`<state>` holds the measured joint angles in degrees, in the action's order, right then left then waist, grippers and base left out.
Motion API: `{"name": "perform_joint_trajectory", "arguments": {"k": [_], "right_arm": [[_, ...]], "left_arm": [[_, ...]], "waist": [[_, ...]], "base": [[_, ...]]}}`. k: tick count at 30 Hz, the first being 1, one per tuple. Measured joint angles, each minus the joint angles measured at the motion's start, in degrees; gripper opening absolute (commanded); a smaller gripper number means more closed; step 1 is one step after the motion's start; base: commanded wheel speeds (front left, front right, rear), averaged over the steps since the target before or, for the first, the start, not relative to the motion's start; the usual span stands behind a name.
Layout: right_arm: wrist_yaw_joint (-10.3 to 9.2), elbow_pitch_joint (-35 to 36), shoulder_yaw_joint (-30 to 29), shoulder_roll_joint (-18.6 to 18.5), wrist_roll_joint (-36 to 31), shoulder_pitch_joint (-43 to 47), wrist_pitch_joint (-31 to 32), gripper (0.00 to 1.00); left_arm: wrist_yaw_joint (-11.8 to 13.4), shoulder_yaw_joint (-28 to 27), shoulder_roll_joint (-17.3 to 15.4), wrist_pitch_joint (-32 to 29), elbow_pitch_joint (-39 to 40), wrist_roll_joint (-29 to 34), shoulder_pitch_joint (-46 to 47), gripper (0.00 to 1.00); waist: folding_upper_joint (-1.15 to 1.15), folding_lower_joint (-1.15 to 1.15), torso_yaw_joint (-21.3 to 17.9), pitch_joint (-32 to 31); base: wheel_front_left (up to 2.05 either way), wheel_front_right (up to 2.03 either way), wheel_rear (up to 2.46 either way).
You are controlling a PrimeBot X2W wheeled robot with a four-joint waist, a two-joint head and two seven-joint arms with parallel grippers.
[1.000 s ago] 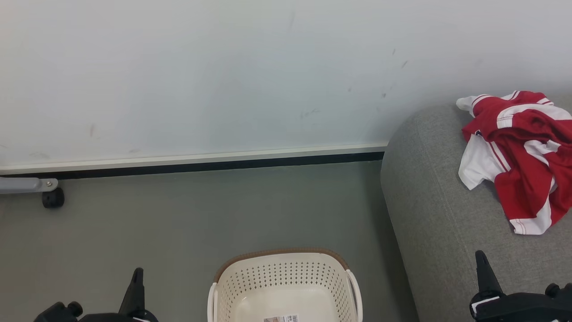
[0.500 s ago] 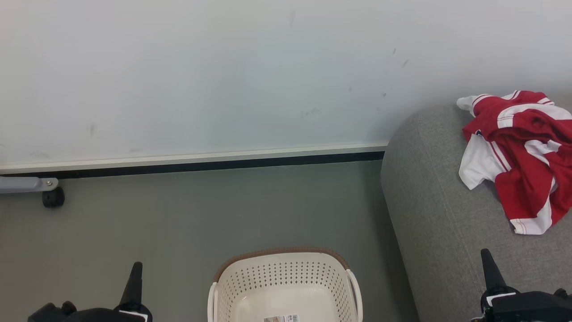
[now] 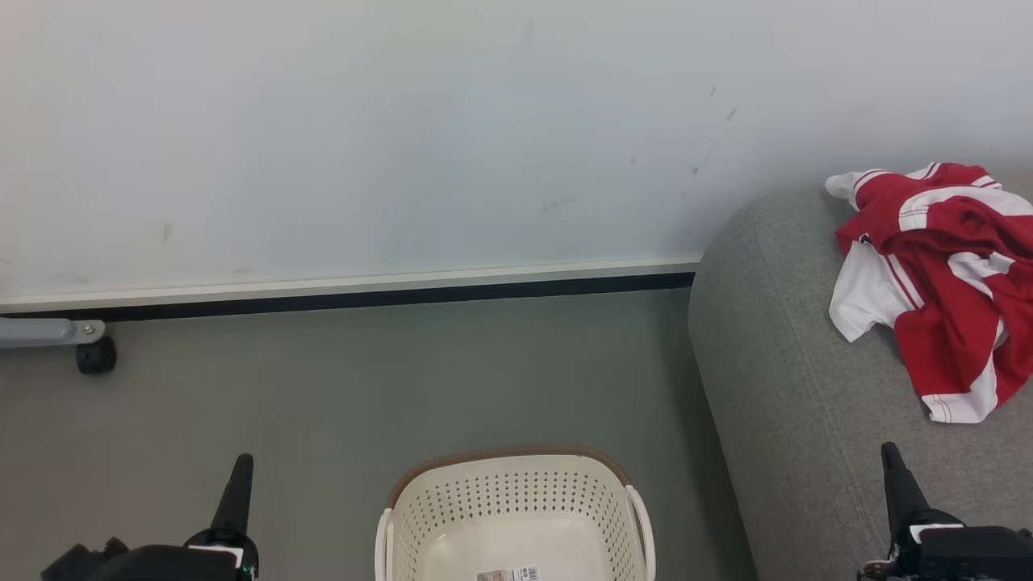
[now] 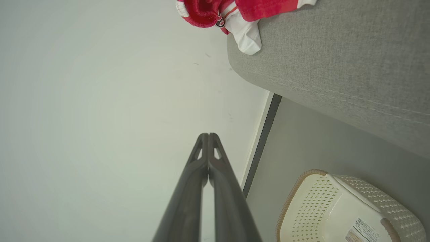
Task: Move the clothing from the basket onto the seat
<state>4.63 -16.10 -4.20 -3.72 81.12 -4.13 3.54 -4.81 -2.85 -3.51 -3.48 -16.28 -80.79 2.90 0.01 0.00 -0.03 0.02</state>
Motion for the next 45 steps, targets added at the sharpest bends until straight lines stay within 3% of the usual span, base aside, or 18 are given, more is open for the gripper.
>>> {"name": "perform_joint_trajectory", "arguments": {"k": [16, 45], "right_arm": [[2.27, -1.0, -3.4, 1.1, 10.3, -1.1, 3.0, 0.00], [2.27, -1.0, -3.4, 1.2, 10.3, -1.1, 3.0, 0.00]], "left_arm": [[-2.3, -2.4, 1.0, -3.0, -0.6, -10.8, 1.6, 0.00], [-2.3, -2.4, 1.0, -3.0, -0.7, -10.9, 1.6, 0.00]], "waist": [[0.00, 0.00, 0.0, 0.1], [0.00, 0.00, 0.0, 0.1]], "base": [[0.00, 0.00, 0.00], [0.00, 0.00, 0.00]]}}
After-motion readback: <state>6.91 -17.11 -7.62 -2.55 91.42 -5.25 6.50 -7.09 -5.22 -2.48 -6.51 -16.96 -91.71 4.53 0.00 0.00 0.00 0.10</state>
